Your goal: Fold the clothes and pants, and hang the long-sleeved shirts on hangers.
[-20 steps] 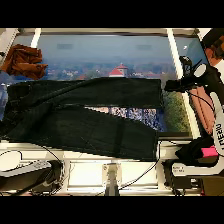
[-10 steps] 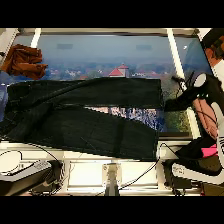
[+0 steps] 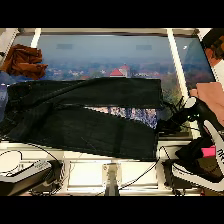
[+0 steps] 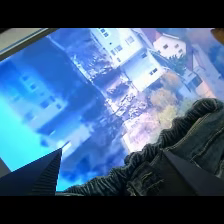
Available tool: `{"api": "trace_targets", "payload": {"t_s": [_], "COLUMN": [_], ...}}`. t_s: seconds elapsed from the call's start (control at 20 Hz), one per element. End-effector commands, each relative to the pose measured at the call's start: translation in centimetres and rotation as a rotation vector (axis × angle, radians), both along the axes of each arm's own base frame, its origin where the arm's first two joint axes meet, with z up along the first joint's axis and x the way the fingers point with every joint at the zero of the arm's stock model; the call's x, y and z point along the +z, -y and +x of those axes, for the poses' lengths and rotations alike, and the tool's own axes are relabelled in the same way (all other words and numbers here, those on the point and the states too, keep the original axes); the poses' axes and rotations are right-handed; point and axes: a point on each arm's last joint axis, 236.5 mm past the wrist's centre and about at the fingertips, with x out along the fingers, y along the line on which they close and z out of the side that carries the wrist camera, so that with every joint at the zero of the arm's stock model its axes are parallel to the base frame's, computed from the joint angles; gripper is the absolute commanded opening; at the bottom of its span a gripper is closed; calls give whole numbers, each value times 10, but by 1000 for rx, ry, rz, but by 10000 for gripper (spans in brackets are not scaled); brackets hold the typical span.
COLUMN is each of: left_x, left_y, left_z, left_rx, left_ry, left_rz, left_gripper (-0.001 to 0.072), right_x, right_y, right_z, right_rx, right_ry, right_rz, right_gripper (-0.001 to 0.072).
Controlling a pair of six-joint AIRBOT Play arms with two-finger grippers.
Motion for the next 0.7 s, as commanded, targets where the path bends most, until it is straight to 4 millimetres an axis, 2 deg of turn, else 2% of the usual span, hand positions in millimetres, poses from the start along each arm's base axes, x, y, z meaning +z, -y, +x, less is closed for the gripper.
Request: {"api": "trace_targets", "payload": {"t_s": [0.0,0.15,0.25,0.35,0.45,0.65], "left_x": [2,1,1,2,3,13], "left_y": [2,2,3,3,3,4], "left_z": [2,2,2,2,2,1], "left_rx": [-1,-2,-2,-2,-3,-1], "left_ry": [12,12,12,12,13,26], "left_rz": [-9,-10,-11,-11,-8,11], "left_gripper": [692,692,692,692,692,692], "right_x": [-16,-17,-18,-20,-21,-10], "right_y": [-14,-33,-38,-35,-25,14], "right_z": [8,19,34,48,58,87], "right_rx": [-138,-216,-241,-258,-244,-140], "right_ry": [29,64,128,184,225,333], "right_rz": [19,88,117,105,66,-82], "right_gripper": [489,466,289,26,22,22]}}
